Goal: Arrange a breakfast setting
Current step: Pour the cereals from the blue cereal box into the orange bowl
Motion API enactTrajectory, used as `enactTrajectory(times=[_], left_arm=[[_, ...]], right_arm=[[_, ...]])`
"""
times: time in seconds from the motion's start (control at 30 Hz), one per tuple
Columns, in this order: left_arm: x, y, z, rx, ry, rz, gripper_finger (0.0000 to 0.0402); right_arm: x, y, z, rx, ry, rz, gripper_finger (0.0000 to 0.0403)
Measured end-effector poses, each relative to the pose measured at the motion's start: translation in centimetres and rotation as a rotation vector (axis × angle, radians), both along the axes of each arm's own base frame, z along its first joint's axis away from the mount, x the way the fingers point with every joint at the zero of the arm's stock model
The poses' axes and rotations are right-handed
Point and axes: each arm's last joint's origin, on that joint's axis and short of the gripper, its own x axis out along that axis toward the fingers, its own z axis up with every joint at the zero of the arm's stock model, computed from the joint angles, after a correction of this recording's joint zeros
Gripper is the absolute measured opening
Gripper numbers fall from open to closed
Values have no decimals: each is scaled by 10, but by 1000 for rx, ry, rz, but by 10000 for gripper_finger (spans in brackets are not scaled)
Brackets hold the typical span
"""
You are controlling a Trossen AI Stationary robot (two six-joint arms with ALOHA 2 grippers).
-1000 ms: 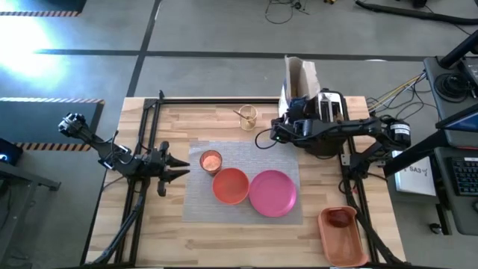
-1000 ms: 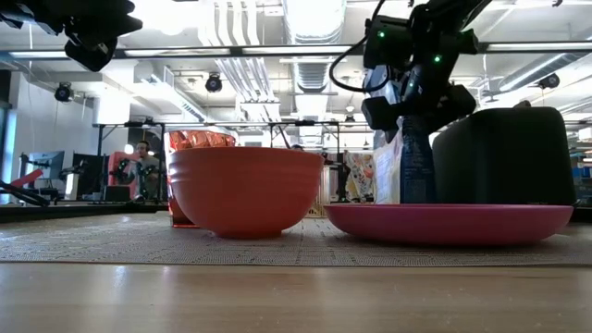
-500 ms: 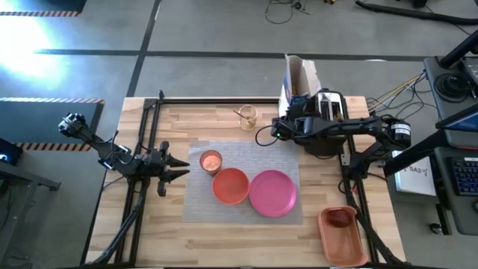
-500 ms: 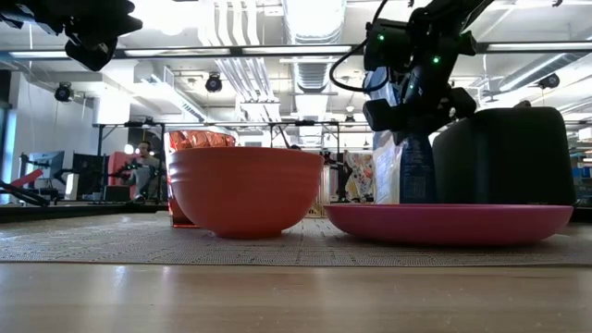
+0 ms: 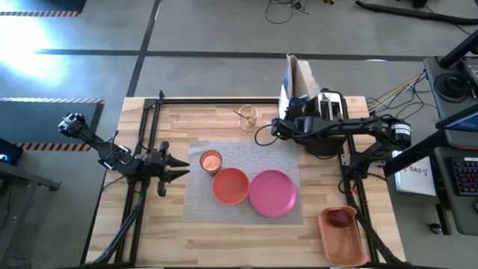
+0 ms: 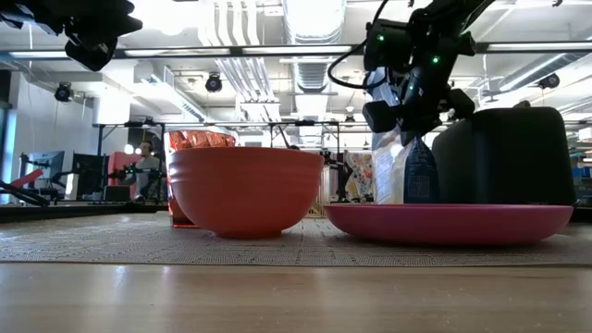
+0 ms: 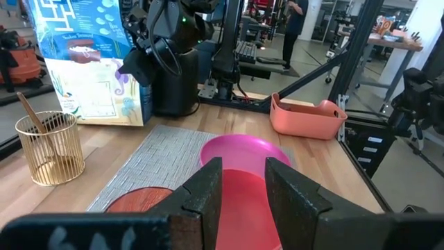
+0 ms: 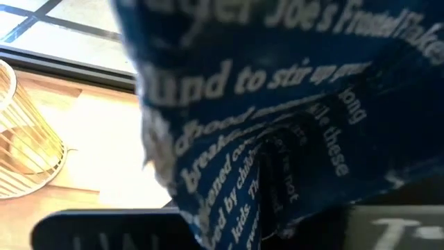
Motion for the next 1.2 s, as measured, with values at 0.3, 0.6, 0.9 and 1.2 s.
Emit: enactTrajectory(times=[0.3, 0.6, 0.9, 1.2], left_arm=[[0, 0, -2, 11, 16, -1, 93], [0, 0, -2, 12, 19, -1, 93], [2, -1, -4, 14, 34, 0, 93], [4, -3, -6, -3, 48, -22, 93]], right_arm=[[1, 0, 0, 20, -1, 17, 52], [3, 2, 7, 43, 7, 73, 23], [13, 23, 47, 105, -59, 280, 19], [5, 30, 57, 129, 33, 230, 17]])
